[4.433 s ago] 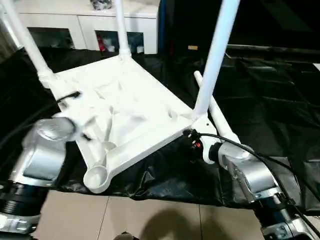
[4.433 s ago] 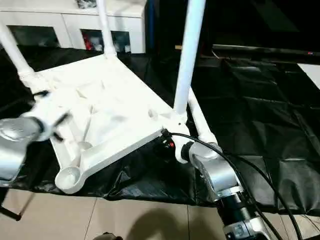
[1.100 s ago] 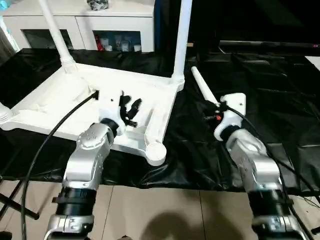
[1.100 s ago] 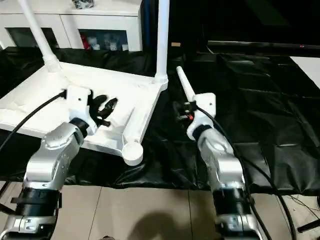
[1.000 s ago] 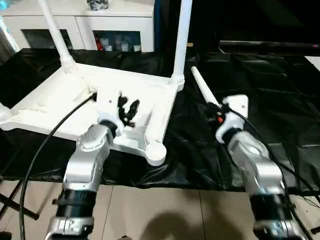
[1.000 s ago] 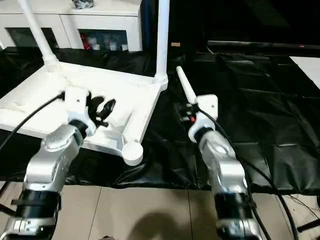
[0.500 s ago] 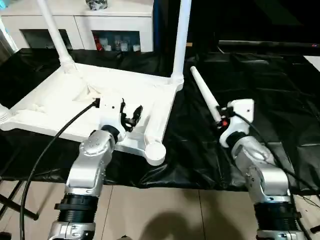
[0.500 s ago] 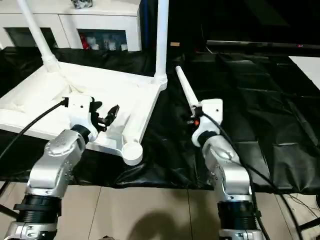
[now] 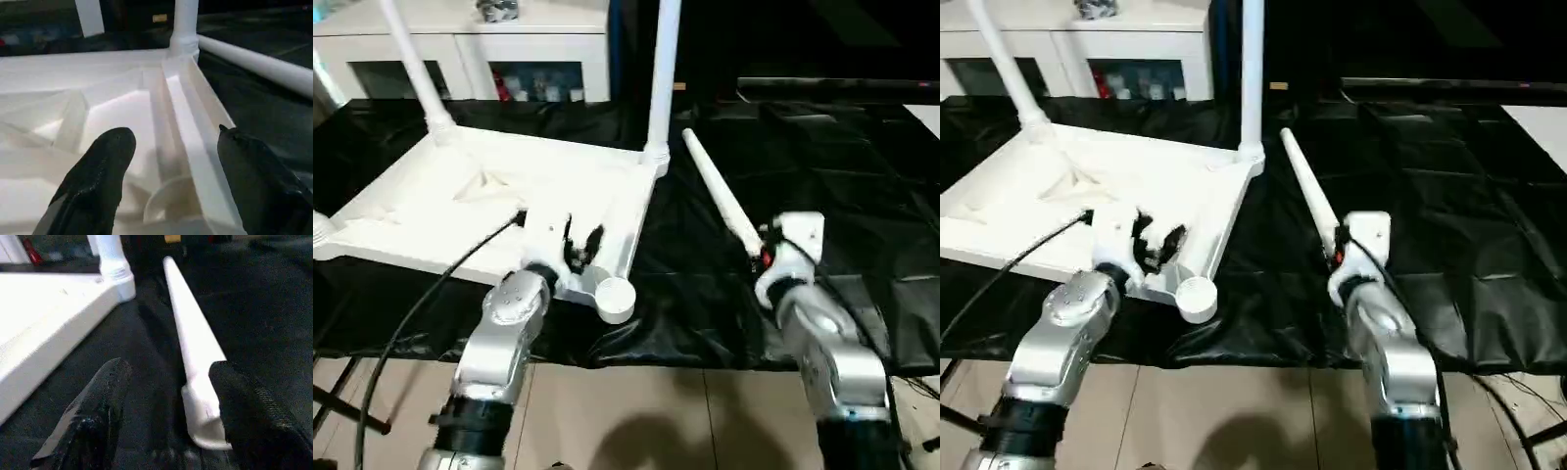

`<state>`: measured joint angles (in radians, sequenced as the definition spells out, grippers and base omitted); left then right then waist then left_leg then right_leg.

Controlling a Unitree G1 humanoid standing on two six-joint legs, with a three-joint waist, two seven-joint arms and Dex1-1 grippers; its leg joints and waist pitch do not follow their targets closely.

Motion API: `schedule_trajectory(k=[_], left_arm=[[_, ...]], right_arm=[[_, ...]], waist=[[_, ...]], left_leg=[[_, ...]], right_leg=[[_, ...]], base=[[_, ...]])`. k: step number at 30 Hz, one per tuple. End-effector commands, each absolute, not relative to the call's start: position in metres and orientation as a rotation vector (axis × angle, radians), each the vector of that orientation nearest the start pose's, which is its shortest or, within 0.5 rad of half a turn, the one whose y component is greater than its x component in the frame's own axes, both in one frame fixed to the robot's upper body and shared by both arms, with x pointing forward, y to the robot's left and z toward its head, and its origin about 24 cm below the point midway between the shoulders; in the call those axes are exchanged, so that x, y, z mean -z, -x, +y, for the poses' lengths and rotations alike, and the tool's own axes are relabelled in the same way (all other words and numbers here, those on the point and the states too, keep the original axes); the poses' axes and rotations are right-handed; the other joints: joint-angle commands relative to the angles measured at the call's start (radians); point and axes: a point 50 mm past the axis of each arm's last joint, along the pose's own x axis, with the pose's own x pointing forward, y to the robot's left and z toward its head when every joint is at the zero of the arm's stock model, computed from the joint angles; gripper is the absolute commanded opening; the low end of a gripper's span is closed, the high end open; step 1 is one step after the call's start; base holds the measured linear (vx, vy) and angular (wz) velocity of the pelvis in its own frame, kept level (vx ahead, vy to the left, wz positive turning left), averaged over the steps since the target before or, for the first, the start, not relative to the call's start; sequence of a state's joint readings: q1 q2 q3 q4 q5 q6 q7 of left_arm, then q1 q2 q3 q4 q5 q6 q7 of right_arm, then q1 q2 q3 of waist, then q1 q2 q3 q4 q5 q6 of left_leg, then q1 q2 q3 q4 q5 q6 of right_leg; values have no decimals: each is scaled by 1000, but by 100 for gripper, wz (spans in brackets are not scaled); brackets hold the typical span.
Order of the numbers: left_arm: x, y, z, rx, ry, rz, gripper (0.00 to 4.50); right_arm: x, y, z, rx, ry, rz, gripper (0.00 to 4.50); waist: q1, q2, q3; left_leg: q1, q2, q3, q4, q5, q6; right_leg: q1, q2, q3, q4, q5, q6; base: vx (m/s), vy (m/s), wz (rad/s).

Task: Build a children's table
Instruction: Rotate table base

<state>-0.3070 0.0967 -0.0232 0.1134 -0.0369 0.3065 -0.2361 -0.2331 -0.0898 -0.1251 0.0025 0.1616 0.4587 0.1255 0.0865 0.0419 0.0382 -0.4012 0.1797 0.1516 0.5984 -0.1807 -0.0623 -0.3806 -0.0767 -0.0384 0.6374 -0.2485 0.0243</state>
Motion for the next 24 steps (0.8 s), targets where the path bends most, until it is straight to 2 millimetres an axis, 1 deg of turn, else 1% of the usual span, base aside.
schedule_trajectory(k=[1,3,4,5,6,7,8,10,12,13,14,15,18,19,20,22,23,24], left_arm=[[-71,-307,133,308,-75,115,326],[-69,-305,134,301,-71,120,326],[-68,-304,134,303,-73,119,326],[-68,-304,134,303,-73,119,326],[-66,-301,135,304,-78,120,326],[-66,-300,135,303,-80,118,326],[-67,-300,136,303,-82,112,326],[-69,-303,140,278,-83,99,326],[-69,-303,142,265,-76,100,326],[-69,-304,144,250,-72,103,326],[-71,-304,144,250,-76,93,326],[-73,-305,143,250,-76,80,326],[-77,-304,143,234,-36,63,326],[-77,-303,144,233,-39,64,326],[-75,-302,144,235,-48,69,326],[-75,-302,145,235,-54,72,326],[-75,-303,147,211,-53,88,326],[-75,-304,148,204,-42,92,326]], right_arm=[[-65,-292,-170,-91,-120,206,291],[-65,-291,-170,-97,-134,204,291],[-65,-291,-171,-91,-133,209,291],[-65,-291,-171,-91,-133,209,291],[-63,-289,-172,-84,-135,216,291],[-63,-289,-172,-85,-136,217,291],[-64,-289,-171,-96,-143,209,291],[-68,-291,-168,-128,-136,186,291],[-69,-292,-167,-128,-137,179,291],[-69,-293,-167,-122,-143,176,291],[-71,-294,-166,-126,-148,161,291],[-74,-294,-163,-136,-152,143,291],[-78,-293,-153,-190,-150,120,291],[-78,-292,-152,-196,-143,120,291],[-77,-292,-150,-207,-123,123,291],[-76,-292,-149,-211,-112,124,291],[-73,-294,-150,-196,-110,137,291],[-72,-295,-151,-192,-109,141,291]], waist=[[-1,-2,-60],[-1,-1,-59],[-1,-4,-59],[-1,-3,-59],[-1,-6,-58],[-1,-5,-58],[-1,-10,-57],[0,-3,-58],[0,-5,-57],[0,-8,-57],[0,-6,-57],[1,-7,-57],[2,-5,-57],[3,-5,-56],[4,-9,-58],[2,-9,-57],[3,-12,-57],[5,-9,-58]], left_leg=[[23,33,-6,-66,-96,2],[24,34,-7,-67,-105,1],[24,34,-7,-68,-108,3],[23,34,-7,-68,-108,2],[23,36,-6,-68,-108,4],[22,35,-6,-68,-107,5],[22,35,-5,-69,-111,8],[23,35,-6,-69,-114,8],[23,35,-6,-69,-122,3],[23,35,-6,-70,-122,2],[23,35,-6,-70,-121,1],[23,34,-6,-70,-121,4],[22,36,-6,-70,-121,5],[22,36,-6,-70,-120,5],[22,36,-7,-70,-116,7],[22,34,-5,-68,-109,8],[21,34,-5,-69,-108,9],[21,34,-6,-69,-104,7]], right_leg=[[46,-47,33,-69,171,-176],[44,-48,33,-70,159,-175],[45,-48,33,-70,151,-175],[45,-49,33,-71,148,-175],[44,-50,34,-71,144,-175],[44,-50,34,-70,144,-174],[43,-48,34,-72,137,-172],[41,-49,34,-73,127,-170],[42,-49,34,-74,116,-169],[42,-49,34,-73,114,-169],[42,-49,34,-73,113,-170],[41,-50,34,-74,103,-168],[41,-50,34,-74,103,-166],[40,-50,34,-74,104,-165],[41,-51,33,-72,106,-165],[40,-49,34,-72,111,-164],[41,-49,34,-72,111,-164],[40,-49,34,-71,117,-165]], base=[[0,0,0],[0,0,0],[0,0,0],[0,0,0],[0,0,0],[0,0,0],[0,0,0],[0,0,0],[0,0,0],[0,0,0],[0,0,0],[0,0,0],[0,0,0],[0,0,0],[0,0,0],[0,0,0],[0,0,0],[0,0,0]])
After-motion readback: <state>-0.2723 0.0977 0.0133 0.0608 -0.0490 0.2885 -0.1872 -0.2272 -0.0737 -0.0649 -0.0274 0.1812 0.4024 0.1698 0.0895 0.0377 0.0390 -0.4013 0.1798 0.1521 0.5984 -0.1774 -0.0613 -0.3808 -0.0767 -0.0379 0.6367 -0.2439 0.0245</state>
